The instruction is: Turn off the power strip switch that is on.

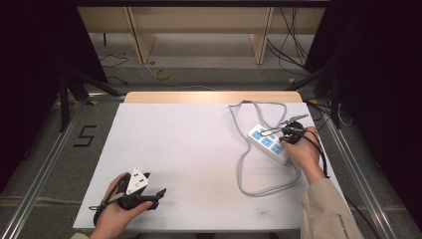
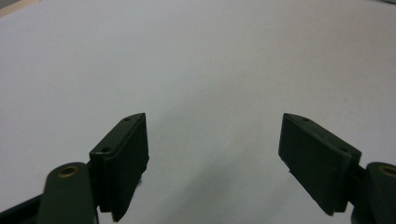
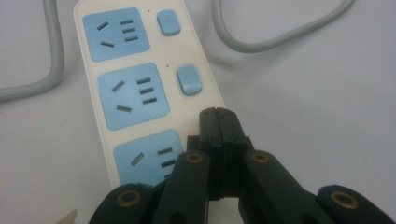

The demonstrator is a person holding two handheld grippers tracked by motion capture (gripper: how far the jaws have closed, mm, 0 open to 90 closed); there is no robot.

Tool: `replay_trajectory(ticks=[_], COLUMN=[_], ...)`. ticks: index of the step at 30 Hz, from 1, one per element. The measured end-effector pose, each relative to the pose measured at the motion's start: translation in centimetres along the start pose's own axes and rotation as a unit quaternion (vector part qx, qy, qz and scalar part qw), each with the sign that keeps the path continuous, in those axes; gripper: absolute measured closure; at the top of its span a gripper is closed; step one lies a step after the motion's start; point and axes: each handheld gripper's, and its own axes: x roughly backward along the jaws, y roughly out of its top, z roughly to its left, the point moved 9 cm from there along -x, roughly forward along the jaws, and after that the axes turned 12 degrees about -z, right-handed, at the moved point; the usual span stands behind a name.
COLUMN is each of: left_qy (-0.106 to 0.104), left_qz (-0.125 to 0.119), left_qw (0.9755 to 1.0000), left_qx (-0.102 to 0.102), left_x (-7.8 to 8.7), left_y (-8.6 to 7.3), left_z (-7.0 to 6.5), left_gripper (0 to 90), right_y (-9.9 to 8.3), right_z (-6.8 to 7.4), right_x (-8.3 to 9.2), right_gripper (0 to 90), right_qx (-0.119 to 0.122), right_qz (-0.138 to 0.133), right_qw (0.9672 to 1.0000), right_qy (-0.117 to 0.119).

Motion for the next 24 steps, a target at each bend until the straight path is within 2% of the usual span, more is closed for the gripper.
replay_trajectory(ticks=[14,16,17,24], left_qy=[0.000,0.000,0.001,0.001], left_qz=[0.000,0.000,-0.001,0.000], left_qw=[1.0000,1.0000,1.0000,1.0000], left_qx=[0.000,0.000,0.002,0.002], left_x=[-0.03,-0.01,-0.03,-0.03], left_y=[-0.01,-0.01,0.01,0.00], left_z=[0.01,0.02,0.01,0.04], left_gripper=[24.1,24.1,24.1,24.2], right_y=[0.06,0.38,0.38,0.51], right_z=[-0.03,-0.02,-0.01,0.46], right_x=[-0.04,0.06,0.17,0.16], right_gripper=[90.0,90.0,90.0,90.0], right_qx=[0.000,-0.004,-0.002,0.005], right_qz=[-0.001,-0.014,-0.007,-0.013], right_qw=[1.0000,0.9999,1.0000,0.9999], right_qy=[-0.001,-0.002,-0.002,0.000])
